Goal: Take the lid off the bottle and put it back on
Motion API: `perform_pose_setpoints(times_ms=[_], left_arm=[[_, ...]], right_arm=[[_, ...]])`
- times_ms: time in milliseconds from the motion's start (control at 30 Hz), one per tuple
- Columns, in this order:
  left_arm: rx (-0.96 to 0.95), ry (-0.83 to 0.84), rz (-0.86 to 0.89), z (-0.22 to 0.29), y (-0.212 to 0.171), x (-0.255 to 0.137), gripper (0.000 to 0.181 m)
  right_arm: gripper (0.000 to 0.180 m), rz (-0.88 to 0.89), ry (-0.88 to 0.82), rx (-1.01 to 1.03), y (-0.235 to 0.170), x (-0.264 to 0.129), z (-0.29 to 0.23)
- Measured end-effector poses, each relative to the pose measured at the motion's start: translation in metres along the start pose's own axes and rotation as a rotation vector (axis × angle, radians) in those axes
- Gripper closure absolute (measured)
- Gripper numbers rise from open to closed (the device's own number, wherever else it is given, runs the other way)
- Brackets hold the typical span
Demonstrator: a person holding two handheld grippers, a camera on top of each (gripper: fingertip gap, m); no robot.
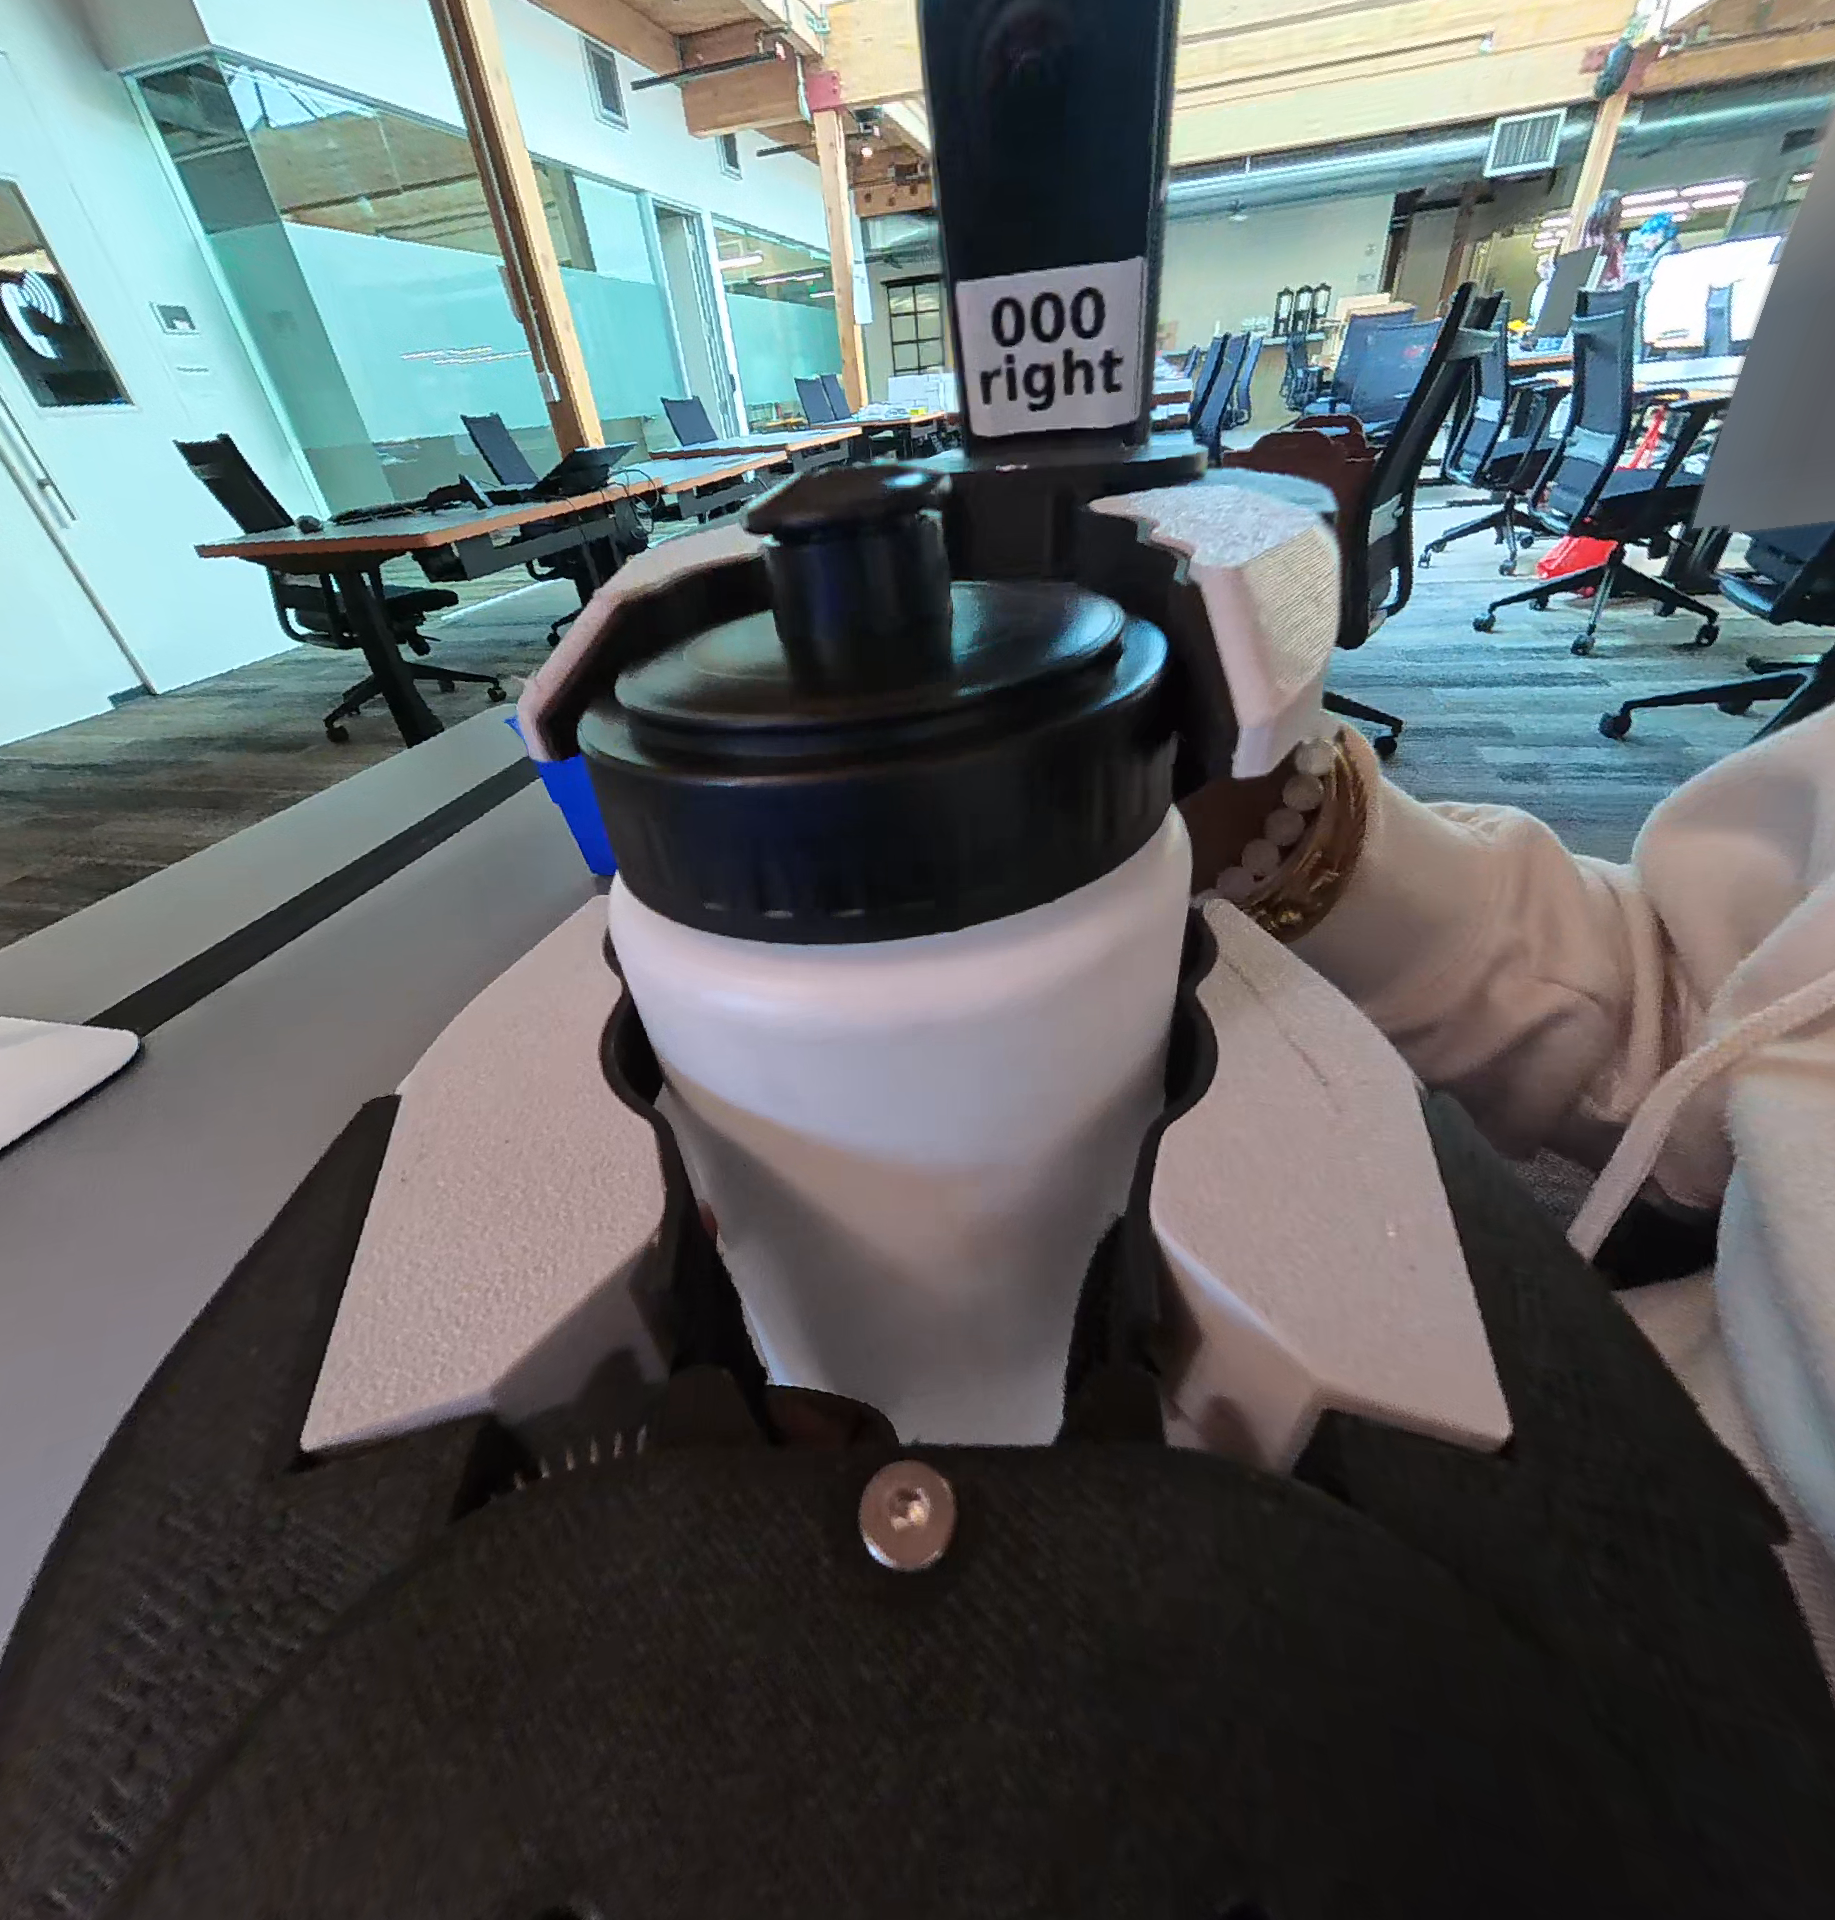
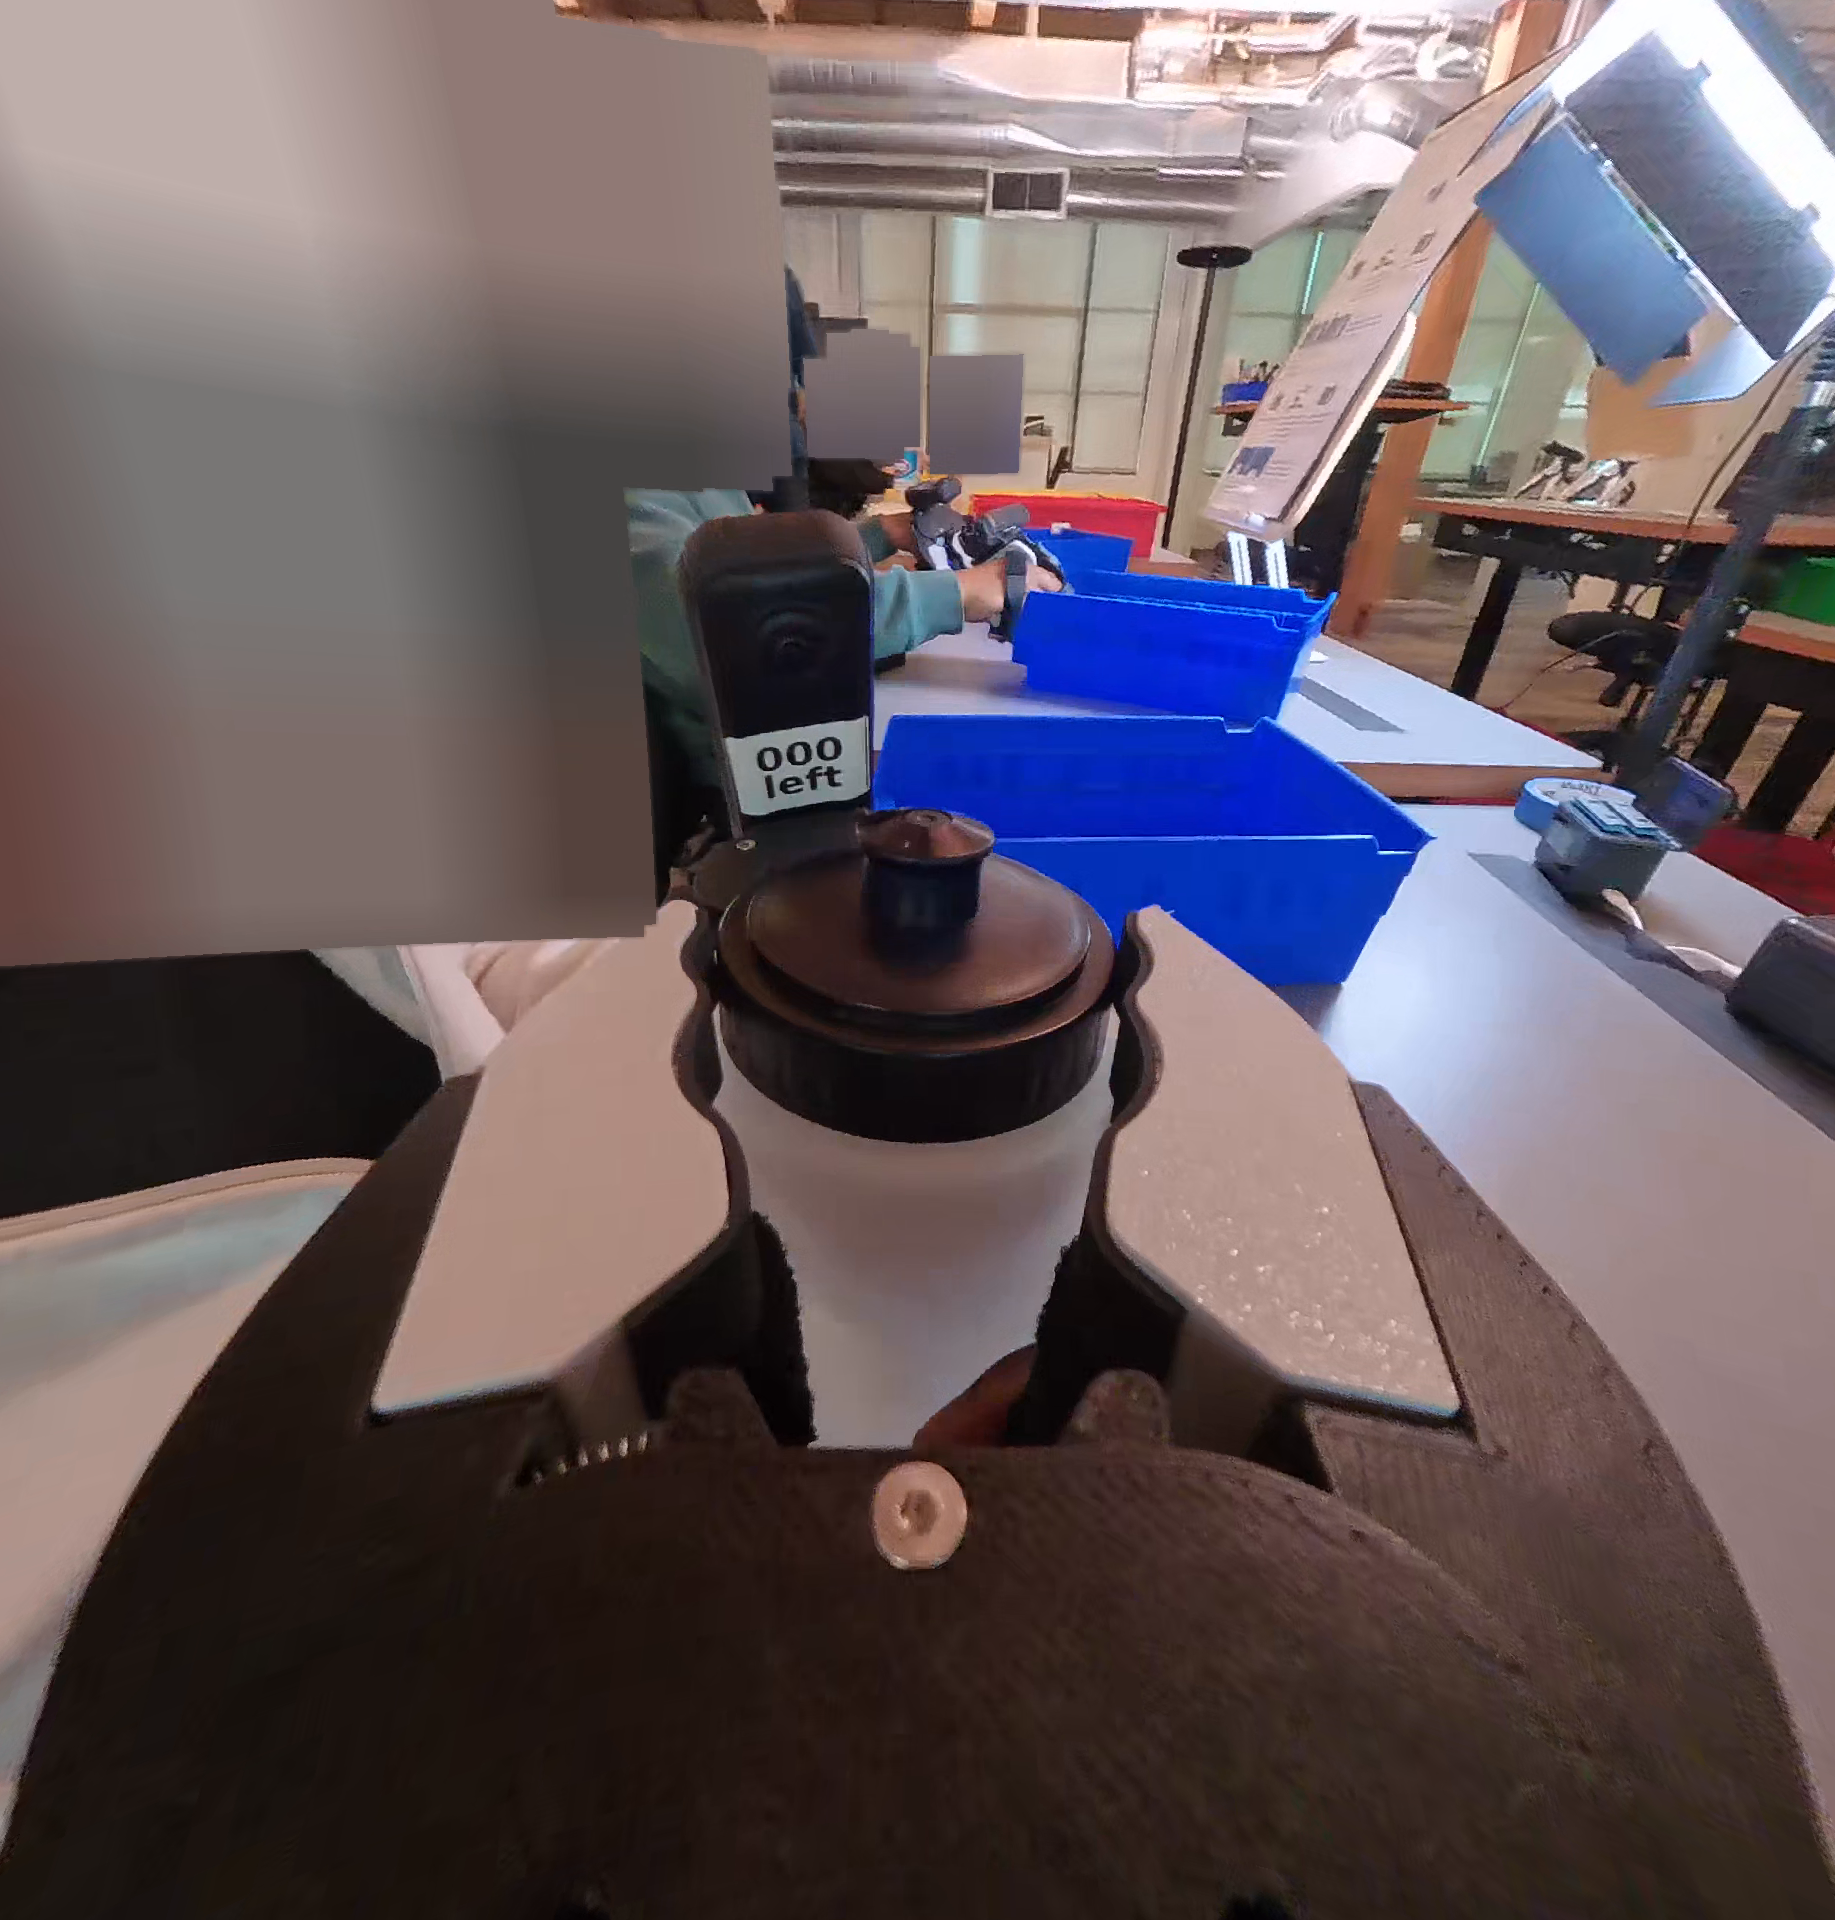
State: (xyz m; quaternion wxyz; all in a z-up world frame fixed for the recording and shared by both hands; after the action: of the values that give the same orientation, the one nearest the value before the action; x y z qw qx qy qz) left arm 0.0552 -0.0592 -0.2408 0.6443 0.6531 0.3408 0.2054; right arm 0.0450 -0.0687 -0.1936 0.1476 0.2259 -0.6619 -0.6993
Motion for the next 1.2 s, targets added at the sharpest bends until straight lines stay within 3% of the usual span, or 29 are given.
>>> perform_pose_setpoints(times_ms=[67, 200, 300, 367, 500, 633, 700, 800, 833, 967, 1100, 1200], left_arm=[[-0.005, 0.01, 0.003, -0.001, 0.0, -0.001, 0.083], [0.005, 0.017, 0.0, 0.002, 0.0, 0.001, 0.084], [0.003, 0.012, 0.0, 0.002, 0.0, 0.001, 0.084], [0.008, 0.015, -0.001, 0.003, 0.0, 0.0, 0.084], [0.008, -0.003, 0.005, 0.004, 0.0, -0.001, 0.084], [0.01, -0.064, 0.005, 0.014, 0.001, 0.002, 0.084], [-0.005, -0.056, 0.009, 0.011, 0.001, 0.001, 0.084], [-0.013, -0.037, 0.012, 0.008, 0.0, 0.0, 0.084], [-0.007, -0.032, 0.008, 0.008, 0.0, 0.001, 0.084], [0.003, -0.006, 0.001, 0.009, 0.0, 0.002, 0.084], [0.013, -0.001, -0.005, 0.01, 0.001, 0.003, 0.084], [0.007, -0.02, -0.005, 0.009, 0.0, 0.002, 0.084]], right_arm=[[0.105, 0.009, -0.059, 0.003, 0.0, 0.001, 0.002], [0.085, 0.005, -0.338, 0.043, 0.0, -0.003, 0.001], [0.089, -0.059, -0.464, 0.055, -0.003, 0.003, -0.008], [0.104, -0.107, -0.549, 0.025, -0.005, 0.001, -0.003], [0.104, -0.106, -0.335, 0.017, -0.005, 0.002, -0.004], [0.105, -0.05, 0.07, -0.016, -0.004, -0.003, -0.012], [0.105, -0.028, 0.131, -0.023, -0.004, -0.002, -0.009], [0.102, -0.011, 0.052, -0.009, -0.003, 0.0, -0.005], [0.093, 0.006, -0.026, -0.002, -0.002, -0.001, -0.001], [0.087, 0.027, -0.339, 0.045, 0.003, -0.008, -0.004], [0.103, -0.104, -0.539, -0.008, -0.005, -0.003, -0.009], [0.104, -0.132, -0.389, 0.004, -0.005, -0.002, -0.009]])
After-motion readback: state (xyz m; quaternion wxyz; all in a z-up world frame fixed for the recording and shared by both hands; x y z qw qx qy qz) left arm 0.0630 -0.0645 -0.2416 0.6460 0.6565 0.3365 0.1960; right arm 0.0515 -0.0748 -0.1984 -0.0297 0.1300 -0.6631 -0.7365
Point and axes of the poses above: each gripper's, where its closed fingertips meet, x out along the fingers, y out of its top, z = x × y across the jaws, the point moved 2 cm from there along -x, back along the fingers, and after that the axes turned 8 degrees about -z, right-handed, at the moved point
